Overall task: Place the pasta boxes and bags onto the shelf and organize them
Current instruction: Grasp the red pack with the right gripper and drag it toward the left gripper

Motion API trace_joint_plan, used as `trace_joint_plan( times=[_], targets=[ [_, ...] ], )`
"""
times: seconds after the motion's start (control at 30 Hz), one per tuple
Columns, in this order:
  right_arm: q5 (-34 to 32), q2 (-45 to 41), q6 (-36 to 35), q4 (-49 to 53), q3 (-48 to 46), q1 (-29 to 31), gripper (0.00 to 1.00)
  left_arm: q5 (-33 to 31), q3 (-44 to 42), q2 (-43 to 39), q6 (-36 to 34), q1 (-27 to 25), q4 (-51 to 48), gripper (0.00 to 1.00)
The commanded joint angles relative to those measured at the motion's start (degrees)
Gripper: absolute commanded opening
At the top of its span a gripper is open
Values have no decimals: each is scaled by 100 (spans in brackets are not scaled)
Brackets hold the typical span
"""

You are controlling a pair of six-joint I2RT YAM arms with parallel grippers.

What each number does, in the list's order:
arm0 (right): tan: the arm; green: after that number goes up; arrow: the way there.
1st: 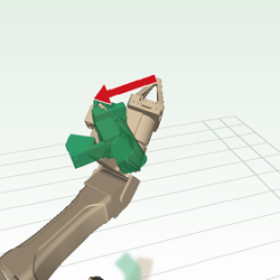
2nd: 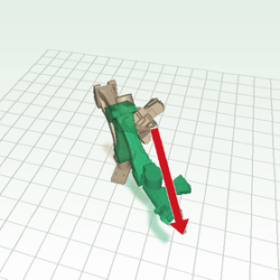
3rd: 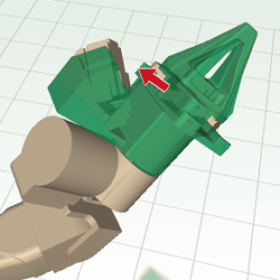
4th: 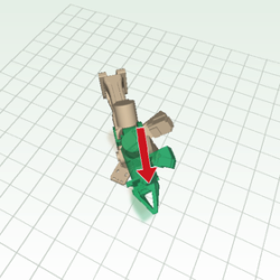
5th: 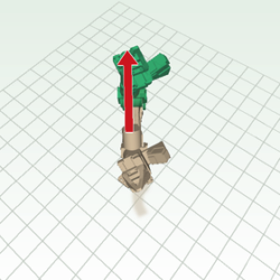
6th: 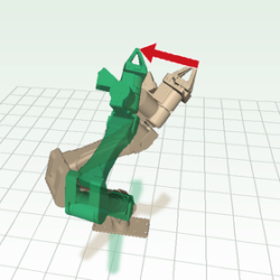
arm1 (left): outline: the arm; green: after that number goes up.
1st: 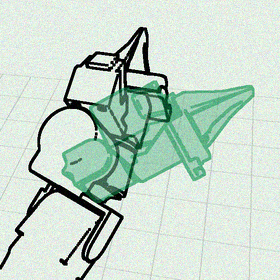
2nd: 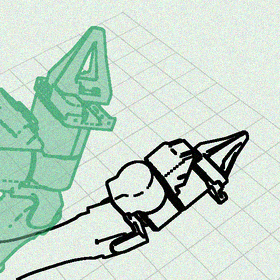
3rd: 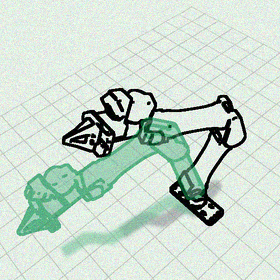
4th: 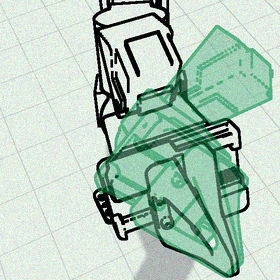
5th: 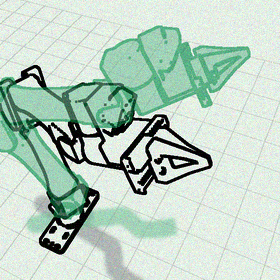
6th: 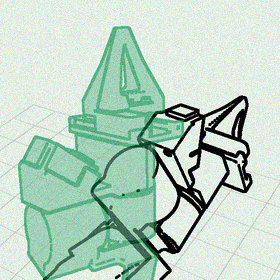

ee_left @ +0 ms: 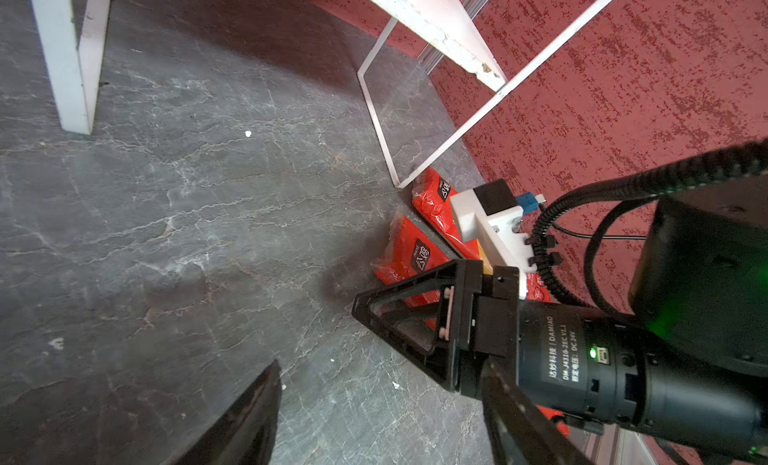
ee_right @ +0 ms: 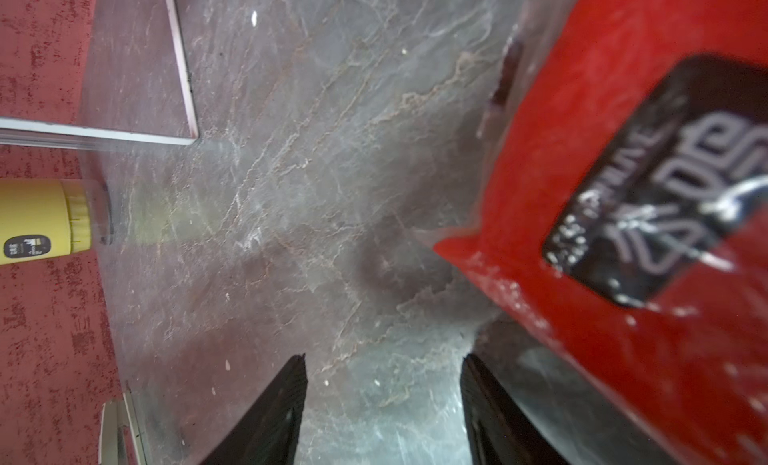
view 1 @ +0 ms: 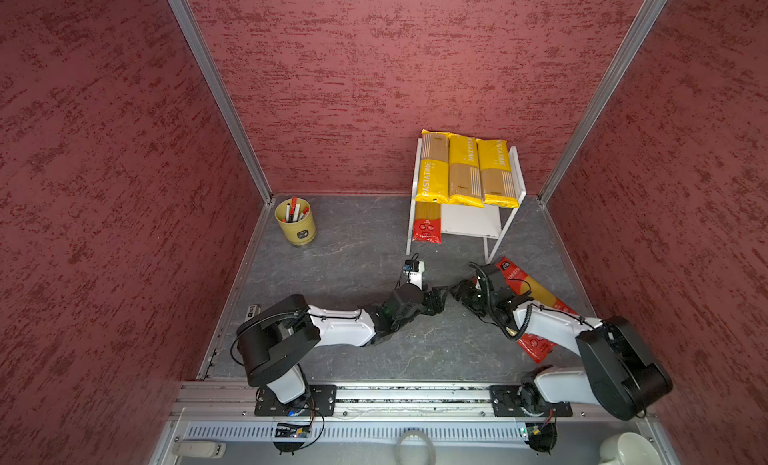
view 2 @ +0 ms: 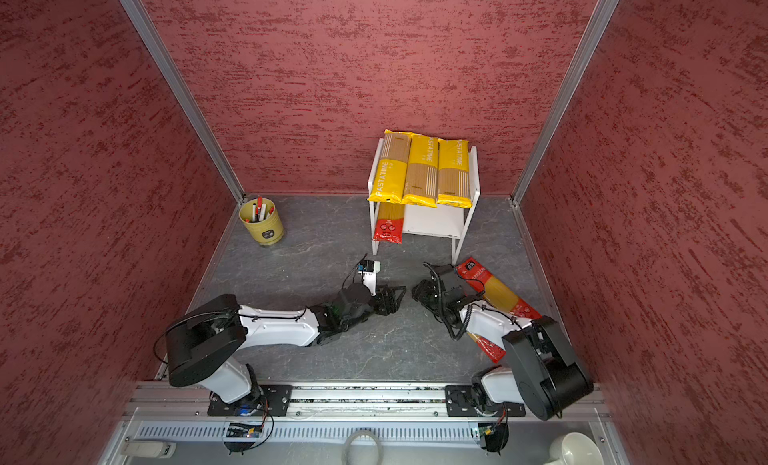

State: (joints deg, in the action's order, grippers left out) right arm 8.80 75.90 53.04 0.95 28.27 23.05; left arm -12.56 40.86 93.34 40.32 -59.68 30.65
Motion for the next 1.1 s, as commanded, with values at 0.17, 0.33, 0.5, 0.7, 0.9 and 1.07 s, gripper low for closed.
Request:
trace_joint_plan(
  times=[0.17,0.33,0.5,0.7,0.9,1.07],
  targets=[
    [-1224,-1371,-1002,2358,309,-817,69,294,206,309,-35,-72,301,75],
    [-1663,-1497,-1162,2704,296,-1460,74,512,321,456,-81,-129,417,75],
    [-1433,-1222,-1090,2412,-50,-1526,70,461,171,397,9,-146,499,75],
    [-839,-1116,-576,1906,-401,-1030,63,398,9,419,175,-107,624,75],
    [-627,-908,652,912,-459,24,62,517,-62,449,408,26,653,75],
    [-385,-45,1421,-572,-240,688,62,467,-148,370,468,74,601,75]
  ],
)
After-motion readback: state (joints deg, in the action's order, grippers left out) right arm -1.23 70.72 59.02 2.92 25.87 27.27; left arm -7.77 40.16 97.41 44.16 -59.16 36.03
